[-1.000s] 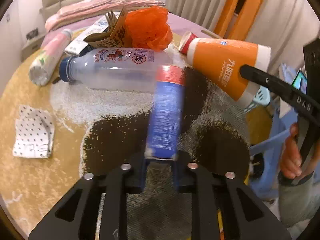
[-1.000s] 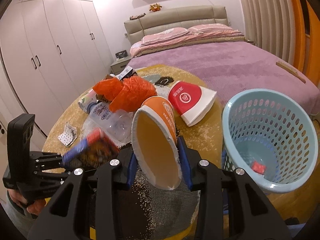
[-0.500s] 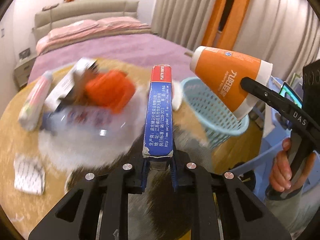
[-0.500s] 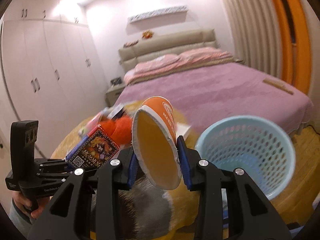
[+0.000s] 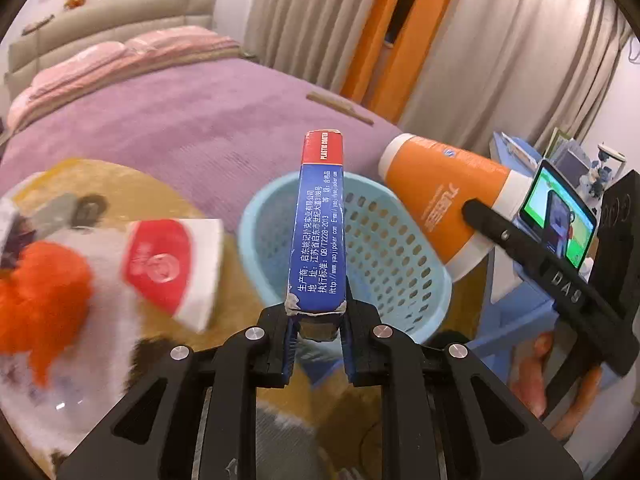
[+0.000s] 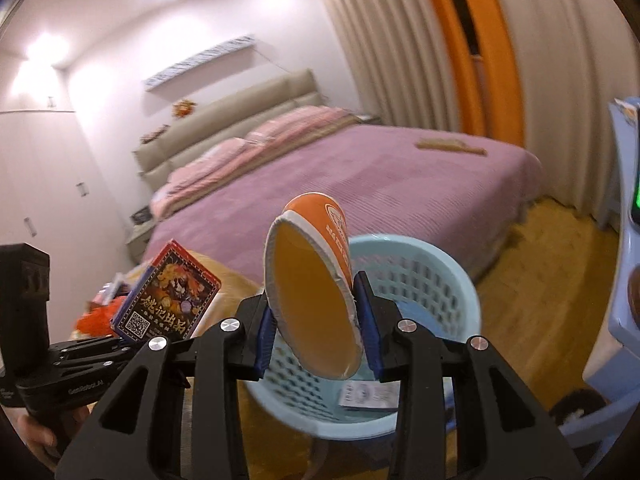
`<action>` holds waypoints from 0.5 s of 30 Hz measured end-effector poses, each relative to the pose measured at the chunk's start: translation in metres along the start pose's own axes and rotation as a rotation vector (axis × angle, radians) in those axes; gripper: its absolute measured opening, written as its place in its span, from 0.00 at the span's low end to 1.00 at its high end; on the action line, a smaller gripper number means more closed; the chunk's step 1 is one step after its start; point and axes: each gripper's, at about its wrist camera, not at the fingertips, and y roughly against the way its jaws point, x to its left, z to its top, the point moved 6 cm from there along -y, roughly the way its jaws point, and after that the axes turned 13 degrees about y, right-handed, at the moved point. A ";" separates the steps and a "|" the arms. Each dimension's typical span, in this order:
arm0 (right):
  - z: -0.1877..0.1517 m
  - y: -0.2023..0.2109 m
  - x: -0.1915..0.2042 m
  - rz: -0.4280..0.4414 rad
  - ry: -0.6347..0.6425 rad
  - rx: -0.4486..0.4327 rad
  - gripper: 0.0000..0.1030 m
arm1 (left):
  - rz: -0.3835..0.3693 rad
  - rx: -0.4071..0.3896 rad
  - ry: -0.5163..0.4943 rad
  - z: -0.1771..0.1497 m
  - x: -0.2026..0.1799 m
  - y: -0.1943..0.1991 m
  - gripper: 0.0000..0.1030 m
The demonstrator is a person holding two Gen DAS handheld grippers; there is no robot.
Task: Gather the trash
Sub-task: 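Drop the toothpaste box and orange cup into the blue basket with both tools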
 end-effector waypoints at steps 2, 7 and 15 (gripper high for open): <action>-0.007 -0.009 -0.008 -0.022 -0.016 0.025 0.32 | -0.006 0.022 0.006 0.001 -0.003 -0.013 0.16; -0.018 -0.030 -0.021 -0.049 -0.050 0.088 0.32 | -0.009 0.071 0.019 0.006 -0.009 -0.042 0.16; -0.025 -0.041 -0.026 -0.060 -0.078 0.124 0.42 | 0.010 0.045 0.017 0.010 -0.009 -0.050 0.39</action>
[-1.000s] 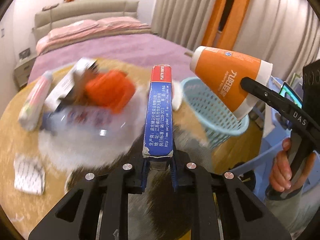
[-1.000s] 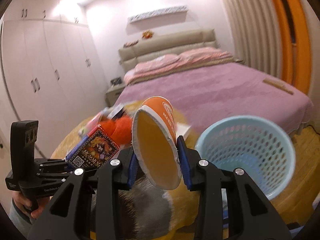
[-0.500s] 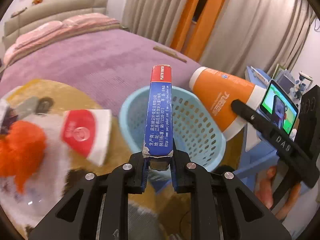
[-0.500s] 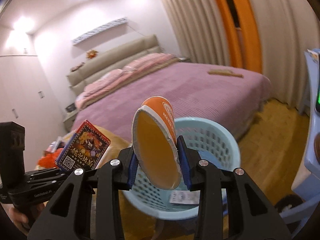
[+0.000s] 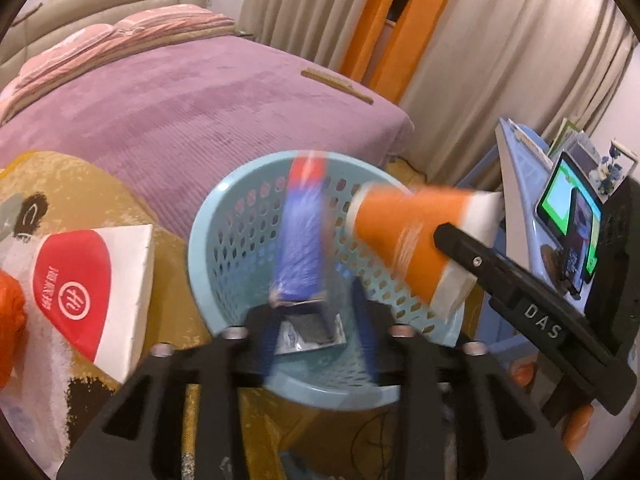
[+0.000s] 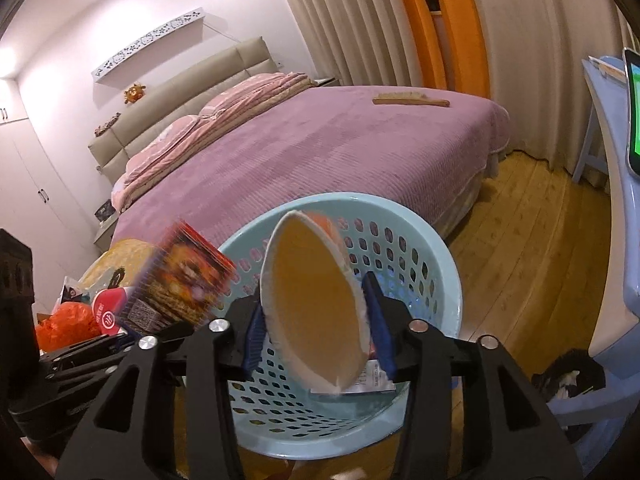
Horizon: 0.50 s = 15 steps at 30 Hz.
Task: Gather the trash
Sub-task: 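Drop the toothpaste box and orange cup into the blue basket with both tools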
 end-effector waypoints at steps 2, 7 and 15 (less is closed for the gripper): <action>-0.001 0.000 0.000 -0.007 0.002 0.004 0.43 | 0.006 -0.017 0.000 -0.001 0.002 0.005 0.42; -0.001 0.006 0.009 0.015 0.012 0.003 0.45 | 0.005 -0.064 0.015 -0.006 0.009 0.026 0.46; 0.009 0.022 0.061 0.099 0.115 -0.040 0.45 | -0.007 -0.158 0.054 -0.018 0.024 0.079 0.46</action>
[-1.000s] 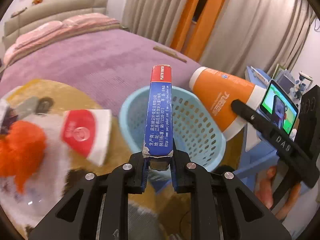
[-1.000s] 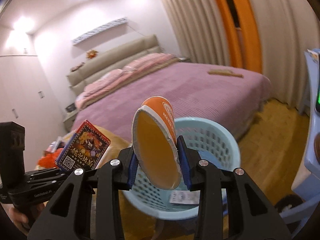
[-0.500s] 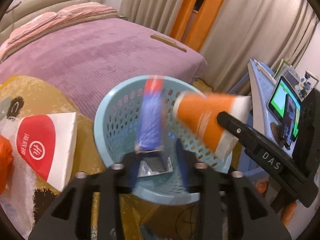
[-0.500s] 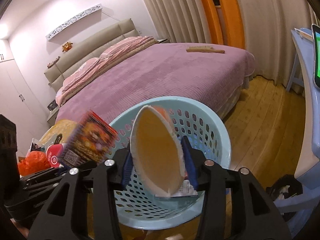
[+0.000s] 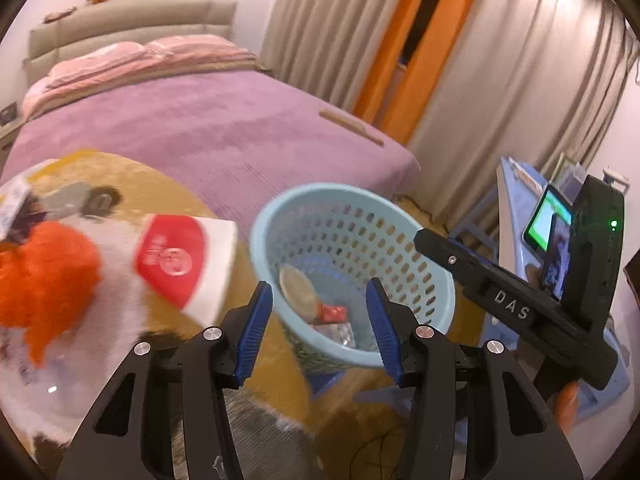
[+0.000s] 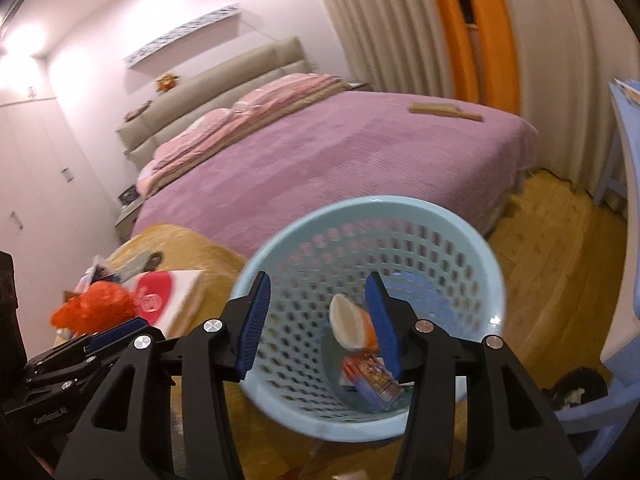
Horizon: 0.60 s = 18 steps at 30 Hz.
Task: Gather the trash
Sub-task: 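Drop the toothpaste box and orange cup into the blue basket with both tools, then grasp the polka-dot paper with the left tool while the right tool grasps the orange bag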
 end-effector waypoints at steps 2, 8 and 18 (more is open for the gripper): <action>0.005 0.001 0.024 0.041 0.046 -0.009 0.45 | 0.014 -0.037 0.015 0.002 0.010 0.018 0.46; 0.012 -0.005 0.088 0.141 0.150 -0.009 0.49 | 0.087 -0.139 0.084 0.009 0.052 0.065 0.46; 0.019 -0.032 0.191 0.296 0.309 0.031 0.63 | 0.313 -0.271 0.284 0.007 0.174 0.147 0.46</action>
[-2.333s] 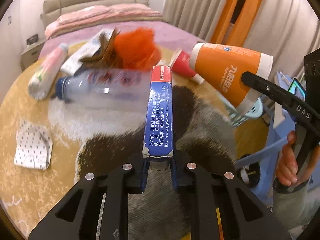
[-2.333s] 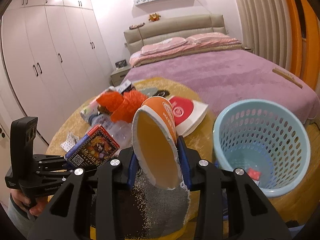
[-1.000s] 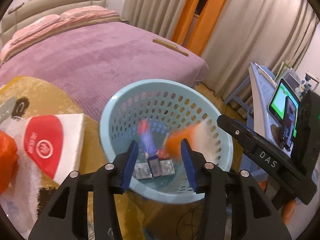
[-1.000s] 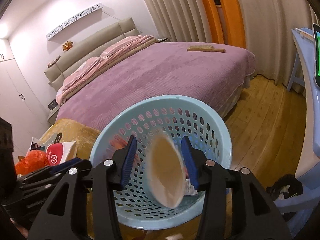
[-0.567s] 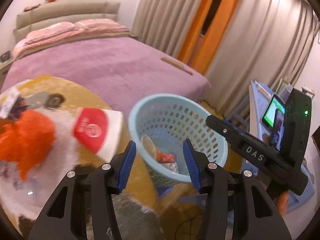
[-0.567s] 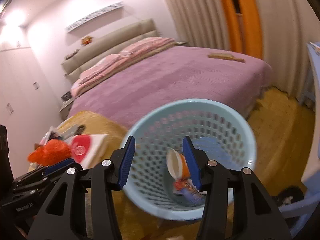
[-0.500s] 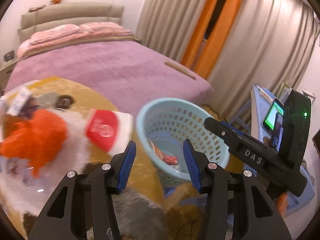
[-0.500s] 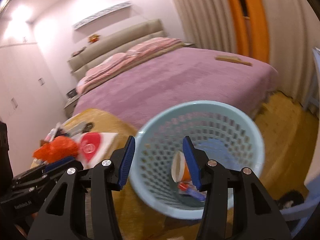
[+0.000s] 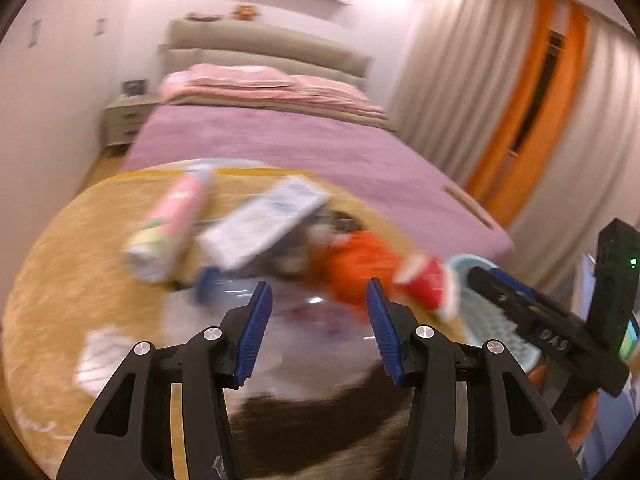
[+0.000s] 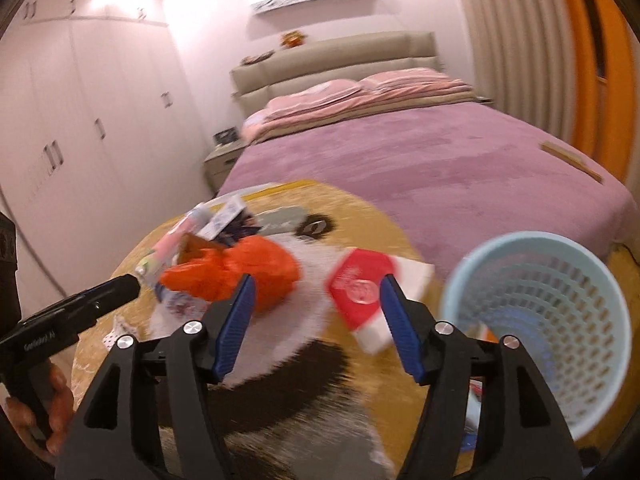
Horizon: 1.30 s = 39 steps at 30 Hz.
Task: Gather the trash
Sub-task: 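Grasp the polka-dot paper with the left tool while the right tool grasps the orange bag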
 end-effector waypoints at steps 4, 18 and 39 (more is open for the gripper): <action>0.008 -0.027 0.018 0.071 0.000 0.038 0.71 | 0.095 0.012 0.060 0.005 0.050 0.002 0.46; 0.008 -0.094 0.047 0.160 -0.003 0.176 0.82 | 0.210 0.049 0.172 -0.003 0.130 -0.001 0.63; 0.008 -0.075 0.063 0.141 0.077 0.101 0.22 | 0.346 0.069 -0.009 -0.035 0.107 -0.014 0.29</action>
